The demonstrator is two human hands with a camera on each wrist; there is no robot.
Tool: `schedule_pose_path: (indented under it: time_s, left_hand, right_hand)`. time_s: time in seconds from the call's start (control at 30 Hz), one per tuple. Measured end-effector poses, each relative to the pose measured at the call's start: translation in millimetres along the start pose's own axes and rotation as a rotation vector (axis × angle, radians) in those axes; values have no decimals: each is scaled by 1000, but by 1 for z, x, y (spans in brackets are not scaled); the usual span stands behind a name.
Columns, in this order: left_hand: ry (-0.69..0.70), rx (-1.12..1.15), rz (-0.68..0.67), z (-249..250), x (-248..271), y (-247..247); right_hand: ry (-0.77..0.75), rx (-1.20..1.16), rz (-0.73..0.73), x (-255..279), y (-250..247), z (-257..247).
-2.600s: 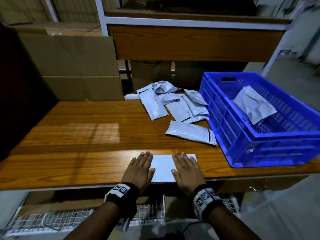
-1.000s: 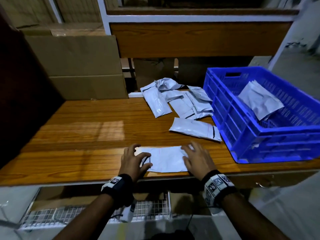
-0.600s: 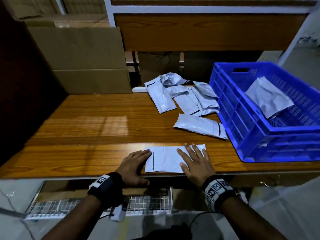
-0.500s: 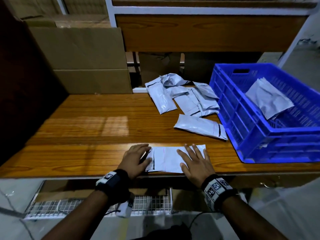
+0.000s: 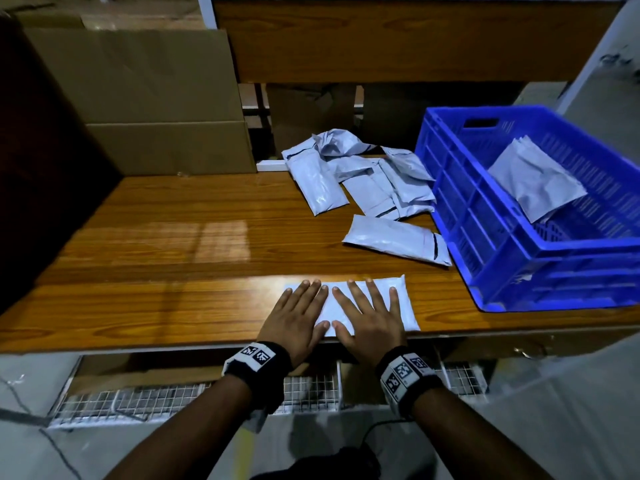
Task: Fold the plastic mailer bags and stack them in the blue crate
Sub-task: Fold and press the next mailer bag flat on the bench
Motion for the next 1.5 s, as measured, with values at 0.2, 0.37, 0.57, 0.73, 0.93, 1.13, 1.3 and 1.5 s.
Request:
schedule_pose_path:
  time_s: [0.2,0.37,0.57,0.73,0.93,1.13,1.3,1.5]
  left_hand:
    - [-64,-9,-51,16,-8,-13]
    - [-80,-7,-35,38,-23,-2]
    - [-75,-2,-42,35,-22,5]
    - [-100,93,26,19,-22,-4]
    - [-133,94,4,1,-17,0]
    - [-5,84,-55,12,-27,-41]
    - [110,99,15,41,-38,-109]
    - [305,170,92,87,-58,-179]
  right_hand:
    - [4,-12,-89,-7,-2,9]
    - [58,32,-104,-13,1,17]
    - [75,11,-110,-6,8,15]
    - [80,18,-101,2,3,49]
    - [119,0,-107,16,9,78]
    - [87,88,-157,12,-4,72]
    - [-179,120,-176,32,-10,41]
    - [-11,80,-122,54,-55,63]
Point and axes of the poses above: each hand's wrist, its own x-axis away from the middle knuckle, its own y-axis out of the palm, z = x × y, the point moved 7 cm from there along -x, towards the middle knuckle, and after that the axes turned 13 degrees about x, right-handed, at the moved point
